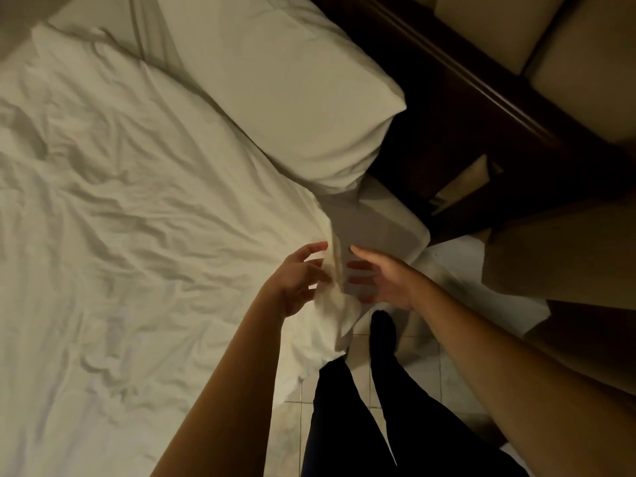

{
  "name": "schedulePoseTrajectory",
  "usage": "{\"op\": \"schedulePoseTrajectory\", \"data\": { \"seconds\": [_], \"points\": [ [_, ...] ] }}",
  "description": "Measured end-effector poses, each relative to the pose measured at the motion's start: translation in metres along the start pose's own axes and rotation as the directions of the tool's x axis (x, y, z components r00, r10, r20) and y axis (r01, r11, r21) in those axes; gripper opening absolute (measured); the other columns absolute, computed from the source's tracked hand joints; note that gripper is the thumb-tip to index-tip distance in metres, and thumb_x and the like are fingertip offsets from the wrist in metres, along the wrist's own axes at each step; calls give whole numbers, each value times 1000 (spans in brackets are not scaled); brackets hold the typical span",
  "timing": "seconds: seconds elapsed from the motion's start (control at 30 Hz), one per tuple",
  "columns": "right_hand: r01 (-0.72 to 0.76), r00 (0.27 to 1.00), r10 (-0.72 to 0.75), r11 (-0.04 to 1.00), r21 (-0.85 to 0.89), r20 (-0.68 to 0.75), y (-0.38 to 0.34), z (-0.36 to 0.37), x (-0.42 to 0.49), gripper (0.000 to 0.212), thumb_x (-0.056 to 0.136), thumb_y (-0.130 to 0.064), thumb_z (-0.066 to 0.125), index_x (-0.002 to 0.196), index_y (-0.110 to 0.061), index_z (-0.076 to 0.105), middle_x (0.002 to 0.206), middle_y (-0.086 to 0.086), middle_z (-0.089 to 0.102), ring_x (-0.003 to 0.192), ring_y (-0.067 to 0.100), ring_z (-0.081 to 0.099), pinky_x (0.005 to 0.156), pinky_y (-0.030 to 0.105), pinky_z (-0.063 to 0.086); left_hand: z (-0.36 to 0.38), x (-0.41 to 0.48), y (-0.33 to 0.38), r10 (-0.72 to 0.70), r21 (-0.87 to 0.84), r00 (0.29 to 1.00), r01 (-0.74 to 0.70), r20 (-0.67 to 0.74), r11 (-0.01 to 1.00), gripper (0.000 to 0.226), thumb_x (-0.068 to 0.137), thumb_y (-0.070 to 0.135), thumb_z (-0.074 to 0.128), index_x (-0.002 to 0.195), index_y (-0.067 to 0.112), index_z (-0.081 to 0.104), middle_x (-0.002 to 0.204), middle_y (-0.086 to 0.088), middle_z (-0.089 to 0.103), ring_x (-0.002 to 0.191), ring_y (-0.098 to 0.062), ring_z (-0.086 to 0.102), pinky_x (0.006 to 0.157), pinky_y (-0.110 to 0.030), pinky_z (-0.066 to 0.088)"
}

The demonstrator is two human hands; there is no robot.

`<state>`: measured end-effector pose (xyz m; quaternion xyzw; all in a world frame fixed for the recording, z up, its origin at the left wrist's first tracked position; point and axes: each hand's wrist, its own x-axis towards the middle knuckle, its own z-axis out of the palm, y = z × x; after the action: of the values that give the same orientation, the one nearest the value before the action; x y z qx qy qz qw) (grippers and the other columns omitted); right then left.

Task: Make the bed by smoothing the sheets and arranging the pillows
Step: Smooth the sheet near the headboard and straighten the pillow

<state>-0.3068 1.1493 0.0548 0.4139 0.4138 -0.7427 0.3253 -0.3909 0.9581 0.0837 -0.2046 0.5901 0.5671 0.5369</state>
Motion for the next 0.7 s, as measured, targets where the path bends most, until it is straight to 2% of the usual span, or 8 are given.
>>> {"op": "schedulePoseTrajectory", "data": {
  "seconds": [0.1, 0.23, 0.33, 0.43, 0.5, 0.57, 0.63, 0.7],
  "points": [
    [36, 998, -29, 993, -116, 62, -6, 14, -8, 45, 84, -55, 75, 120, -30, 72, 120, 5, 73, 110, 29, 70, 93, 50, 58, 5, 6, 4, 57, -88, 998, -56, 14, 995, 60, 88, -17, 55, 135, 18, 60, 118, -15, 73, 100, -28, 72, 76, -40, 59],
    [163, 980, -183, 965, -207, -80, 4, -45, -32, 41, 87, -46, 76, 122, -28, 65, 116, -2, 73, 101, 20, 71, 75, 39, 63, 77, 31, 2, 74, -69, 995, -69, 69, 995, 44, 96, -6, 58, 135, 15, 60, 117, -14, 74, 101, -27, 73, 75, -39, 60],
    [190, 940, -309, 830, -524, -148, 13, -55, -30, 30, 87, -38, 77, 108, -16, 72, 97, 0, 74, 90, 17, 71, 76, 37, 61, 81, 43, 9, 30, 6, 998, -31, 46, 1000, 35, 100, 19, 65, 134, 16, 63, 119, -9, 74, 104, -27, 73, 88, -44, 61],
    [256, 890, -439, 704, -662, -123, 16, -60, -31, 24, 91, -27, 72, 79, -7, 66, 69, -2, 62, 66, 11, 57, 69, 32, 47, 83, 53, 19, -14, 141, 998, 23, -63, 990, 57, 87, 54, 75, 127, 15, 66, 117, -11, 73, 102, -32, 75, 85, -49, 63],
    [306, 870, -488, 648, -697, -73, 14, -59, -41, 22, 94, -25, 67, 81, -7, 68, 72, 0, 65, 68, 15, 60, 67, 29, 45, 90, 62, 28, 36, 201, 978, 6, -207, 980, 68, 77, 64, 78, 121, 14, 64, 112, -10, 72, 97, -31, 74, 75, -47, 65],
    [345, 866, -500, 603, -720, -4, 14, -56, -53, 14, 97, -22, 63, 97, -18, 77, 86, -4, 74, 84, 10, 68, 73, 21, 49, 93, 74, 37, 120, 272, 923, -17, -364, 962, 76, 70, 63, 83, 120, 12, 58, 109, -8, 69, 96, -30, 71, 74, -47, 64],
    [358, 873, -486, 587, -727, 38, 15, -55, -64, 21, 99, -19, 61, 108, -28, 77, 91, -15, 74, 90, -3, 66, 75, 9, 49, 87, 87, 45, 222, 456, 854, 21, -471, 890, 74, 71, 52, 82, 126, 11, 53, 112, -8, 66, 98, -32, 69, 80, -45, 64],
    [354, 869, -493, 554, -753, 46, 17, -61, -68, 20, 100, -21, 58, 106, -23, 77, 89, -11, 74, 88, 1, 67, 77, 15, 50, 75, 99, 52, 312, 609, 794, 91, -522, 788, 56, 80, 38, 72, 124, 7, 59, 116, -12, 68, 103, -35, 69, 88, -40, 60]
  ]
}}
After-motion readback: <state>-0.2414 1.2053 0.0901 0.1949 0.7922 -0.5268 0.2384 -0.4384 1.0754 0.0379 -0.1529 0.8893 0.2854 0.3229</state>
